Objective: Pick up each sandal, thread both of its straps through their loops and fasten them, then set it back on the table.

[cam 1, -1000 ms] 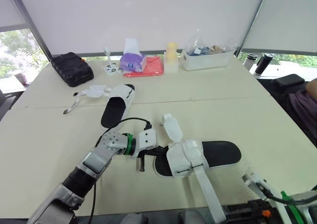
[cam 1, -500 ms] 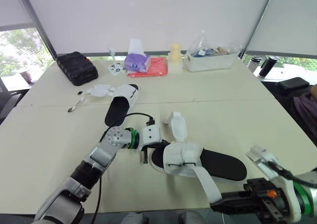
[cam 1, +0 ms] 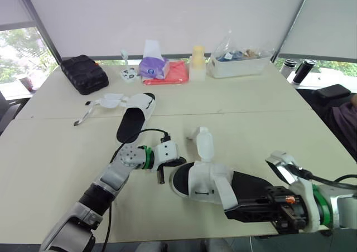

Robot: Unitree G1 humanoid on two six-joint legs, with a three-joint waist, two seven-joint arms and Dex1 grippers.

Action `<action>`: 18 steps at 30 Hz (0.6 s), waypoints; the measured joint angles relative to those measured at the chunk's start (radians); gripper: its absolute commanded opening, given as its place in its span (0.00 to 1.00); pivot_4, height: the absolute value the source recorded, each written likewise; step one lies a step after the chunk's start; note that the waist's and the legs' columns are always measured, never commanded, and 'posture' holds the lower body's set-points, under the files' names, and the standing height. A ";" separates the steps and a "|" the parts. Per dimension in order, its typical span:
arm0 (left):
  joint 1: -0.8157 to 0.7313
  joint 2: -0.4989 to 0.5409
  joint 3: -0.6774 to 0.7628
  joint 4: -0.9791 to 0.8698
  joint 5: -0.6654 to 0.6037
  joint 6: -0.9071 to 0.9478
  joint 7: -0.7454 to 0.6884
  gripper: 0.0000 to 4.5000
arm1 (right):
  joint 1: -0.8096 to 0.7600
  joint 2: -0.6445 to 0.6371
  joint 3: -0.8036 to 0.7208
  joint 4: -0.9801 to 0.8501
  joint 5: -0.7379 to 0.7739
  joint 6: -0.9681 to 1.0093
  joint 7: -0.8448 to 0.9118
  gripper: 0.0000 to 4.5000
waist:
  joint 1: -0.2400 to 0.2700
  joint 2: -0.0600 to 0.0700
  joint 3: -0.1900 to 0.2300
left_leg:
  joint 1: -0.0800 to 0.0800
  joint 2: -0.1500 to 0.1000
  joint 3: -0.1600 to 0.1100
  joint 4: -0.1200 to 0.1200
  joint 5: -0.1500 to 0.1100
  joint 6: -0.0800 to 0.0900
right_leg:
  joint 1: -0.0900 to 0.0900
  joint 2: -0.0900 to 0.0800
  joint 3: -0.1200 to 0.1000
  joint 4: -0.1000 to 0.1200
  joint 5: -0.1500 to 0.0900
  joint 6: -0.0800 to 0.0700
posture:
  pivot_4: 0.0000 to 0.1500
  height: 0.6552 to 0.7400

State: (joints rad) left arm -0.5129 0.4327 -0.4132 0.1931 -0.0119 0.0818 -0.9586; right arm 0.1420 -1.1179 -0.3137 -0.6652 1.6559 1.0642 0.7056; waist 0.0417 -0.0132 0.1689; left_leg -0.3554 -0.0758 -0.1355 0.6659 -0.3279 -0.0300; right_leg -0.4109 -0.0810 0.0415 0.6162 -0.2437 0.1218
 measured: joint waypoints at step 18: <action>0.015 0.081 0.200 -0.245 -0.340 0.414 -0.176 0.00 | -0.084 0.050 0.087 0.120 0.056 -0.001 -0.101 0.01 | -0.003 -0.001 0.001 | -0.004 -0.001 0.001 0.000 0.000 0.000 | -0.004 0.001 0.000 0.001 0.000 0.000 | 1.00 1.00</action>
State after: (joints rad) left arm -0.4978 0.5138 -0.2128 -0.0523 -0.3523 0.4954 -1.1349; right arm 0.0576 -1.0682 -0.2263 -0.5457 1.7124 1.0636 0.6049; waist 0.0389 -0.0140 0.1701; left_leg -0.3591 -0.0764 -0.1348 0.6659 -0.3280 -0.0298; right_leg -0.4154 -0.0795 0.0417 0.6172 -0.2437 0.1217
